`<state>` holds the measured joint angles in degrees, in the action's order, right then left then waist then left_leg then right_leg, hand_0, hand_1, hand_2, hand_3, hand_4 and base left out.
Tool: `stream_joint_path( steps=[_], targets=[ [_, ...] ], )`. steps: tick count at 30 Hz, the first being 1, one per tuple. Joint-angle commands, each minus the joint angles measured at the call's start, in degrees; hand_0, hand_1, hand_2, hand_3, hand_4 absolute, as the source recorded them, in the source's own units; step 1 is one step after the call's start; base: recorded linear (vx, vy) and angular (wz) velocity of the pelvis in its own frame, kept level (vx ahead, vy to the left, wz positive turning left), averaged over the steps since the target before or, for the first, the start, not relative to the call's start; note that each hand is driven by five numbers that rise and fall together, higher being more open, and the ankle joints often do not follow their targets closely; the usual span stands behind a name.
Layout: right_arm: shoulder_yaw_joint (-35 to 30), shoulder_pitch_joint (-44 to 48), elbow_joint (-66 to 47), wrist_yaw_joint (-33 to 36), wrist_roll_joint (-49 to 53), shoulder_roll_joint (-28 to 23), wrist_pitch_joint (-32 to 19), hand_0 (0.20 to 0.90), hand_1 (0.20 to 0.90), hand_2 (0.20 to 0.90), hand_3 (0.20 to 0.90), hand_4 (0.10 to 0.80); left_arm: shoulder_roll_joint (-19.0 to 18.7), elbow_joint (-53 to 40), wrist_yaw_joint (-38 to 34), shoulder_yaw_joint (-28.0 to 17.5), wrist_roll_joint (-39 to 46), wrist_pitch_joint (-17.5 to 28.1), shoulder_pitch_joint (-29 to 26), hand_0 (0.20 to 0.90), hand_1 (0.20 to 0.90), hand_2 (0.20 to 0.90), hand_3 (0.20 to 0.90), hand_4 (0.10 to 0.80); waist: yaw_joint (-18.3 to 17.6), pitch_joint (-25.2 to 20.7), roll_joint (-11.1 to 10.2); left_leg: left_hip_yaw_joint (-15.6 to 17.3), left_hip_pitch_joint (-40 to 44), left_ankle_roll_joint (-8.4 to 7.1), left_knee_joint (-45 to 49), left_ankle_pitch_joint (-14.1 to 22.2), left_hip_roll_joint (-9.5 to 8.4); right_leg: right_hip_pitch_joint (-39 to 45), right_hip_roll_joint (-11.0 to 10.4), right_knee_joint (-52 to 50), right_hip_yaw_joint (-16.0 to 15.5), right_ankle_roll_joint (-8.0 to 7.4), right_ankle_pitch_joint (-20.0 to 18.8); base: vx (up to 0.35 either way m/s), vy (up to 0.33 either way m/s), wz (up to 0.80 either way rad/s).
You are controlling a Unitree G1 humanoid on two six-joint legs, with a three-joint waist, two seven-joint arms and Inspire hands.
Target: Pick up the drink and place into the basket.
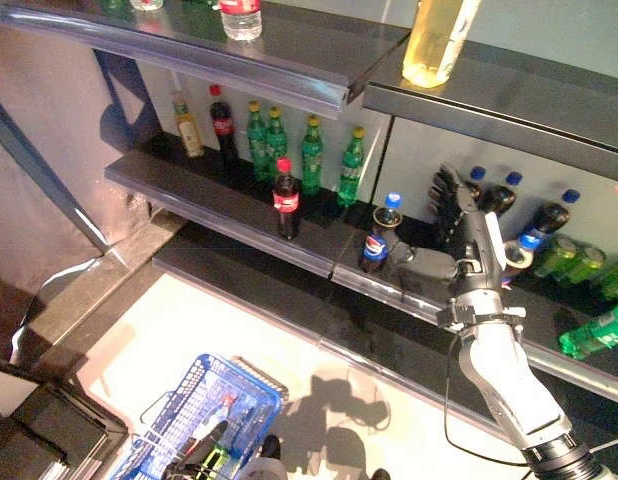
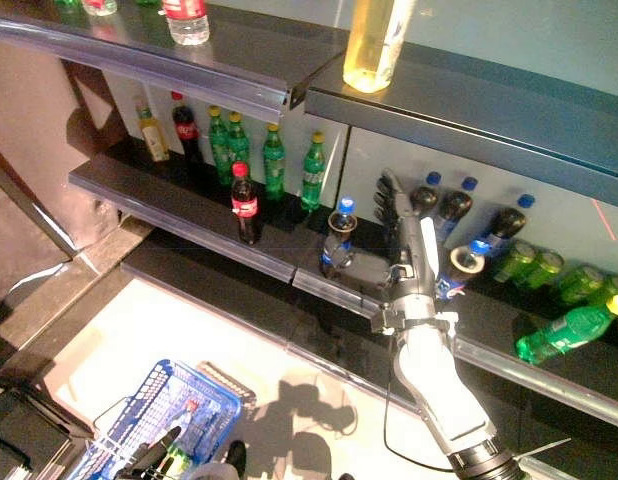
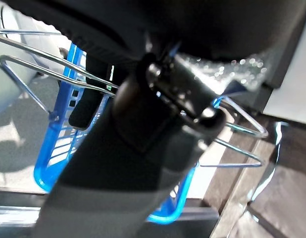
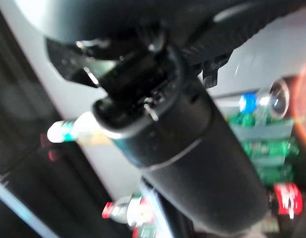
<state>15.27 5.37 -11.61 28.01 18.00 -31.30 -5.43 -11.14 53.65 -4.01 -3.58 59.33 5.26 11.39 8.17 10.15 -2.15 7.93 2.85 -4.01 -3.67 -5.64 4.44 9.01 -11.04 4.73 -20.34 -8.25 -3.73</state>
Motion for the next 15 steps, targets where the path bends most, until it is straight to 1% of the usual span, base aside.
stream_joint_path(
  steps=[1, 3, 4, 7, 8, 9, 15],
  targets=[
    [-2.4, 7.1, -2.1, 5.7, 1.1, -0.2, -1.2, 0.900, 0.900, 0.900, 0.900, 0.800, 2.0, -3.4, 6.1, 4.0, -2.3, 0.8, -1.5, 0.300, 0.300, 0.300, 0.200, 0.100, 2.0, -1.2, 0.7, -1.4, -2.5, -1.06, 9.1, 6.3, 1.29, -1.1, -2.3, -8.6, -1.0, -0.60, 4.7, 0.076, 0.042, 0.18],
    [-1.8, 7.6, 1.2, 9.4, 1.2, 1.5, -0.1, 0.900, 0.900, 0.900, 0.900, 0.800, 1.7, -3.6, 5.9, 5.1, -3.1, 0.1, -1.8, 0.300, 0.300, 0.300, 0.200, 0.100, 2.7, -0.2, 1.3, -2.2, -3.7, -0.64, 11.1, 6.5, 0.59, -1.7, -2.6, -11.6, -1.9, -0.05, 5.8, 0.131, 0.077, 0.23],
    [-1.6, 8.1, 2.9, 12.3, 0.6, 2.4, -0.1, 0.900, 0.900, 0.900, 0.900, 0.800, 1.5, -3.7, 6.0, 5.8, -3.7, -0.3, -1.9, 0.300, 0.300, 0.300, 0.200, 0.100, 2.9, 0.7, 1.6, -2.9, -4.8, -0.38, 12.8, 6.8, 0.04, -2.4, -2.8, -13.6, -2.3, 0.29, 6.5, 0.113, 0.076, 0.24],
    [-1.6, 8.8, 4.2, 13.5, 0.3, 3.2, 0.3, 0.900, 0.900, 0.900, 0.900, 0.800, 1.3, -3.7, 6.2, 6.3, -4.3, -0.3, -2.0, 0.300, 0.300, 0.300, 0.200, 0.100, 3.0, 1.3, 1.8, -3.2, -5.9, -0.20, 14.3, 7.1, -0.28, -3.3, -3.0, -15.1, -2.5, 0.62, 7.0, 0.035, 0.039, 0.39],
    [-1.2, 10.8, 7.1, 15.3, 0.4, 4.1, 0.0, 0.900, 0.900, 0.900, 0.900, 0.800, 0.8, -4.1, 6.4, 7.5, -4.5, -0.4, -2.6, 0.300, 0.300, 0.300, 0.200, 0.100, 3.3, 3.3, 2.4, -3.8, -8.1, -0.05, 17.0, 7.3, -0.76, -4.9, -3.5, -17.2, -2.6, 1.18, 7.3, -0.029, 0.042, 0.27],
    [-0.9, 12.0, 8.3, 16.3, 0.3, 4.6, -0.1, 0.900, 0.900, 0.900, 0.900, 0.800, 0.6, -4.3, 6.5, 8.0, -4.1, -0.3, -3.0, 0.300, 0.300, 0.300, 0.200, 0.100, 3.3, 4.4, 2.7, -3.9, -9.0, 0.04, 17.8, 7.4, -0.89, -5.7, -3.7, -17.8, -2.6, 1.41, 7.3, -0.042, 0.050, 0.24],
    [-0.4, 17.5, 11.8, 20.3, 0.5, 6.0, 0.1, 0.900, 0.900, 0.900, 0.900, 0.800, -0.5, -6.3, 7.0, 10.2, -0.9, 0.6, -4.8, 0.300, 0.300, 0.300, 0.200, 0.100, 3.2, 9.9, 4.3, -4.5, -12.9, 0.42, 20.0, 7.1, -1.83, -8.8, -4.1, -19.8, -1.9, 1.97, 7.4, -0.074, 0.042, 0.05]
  ],
)
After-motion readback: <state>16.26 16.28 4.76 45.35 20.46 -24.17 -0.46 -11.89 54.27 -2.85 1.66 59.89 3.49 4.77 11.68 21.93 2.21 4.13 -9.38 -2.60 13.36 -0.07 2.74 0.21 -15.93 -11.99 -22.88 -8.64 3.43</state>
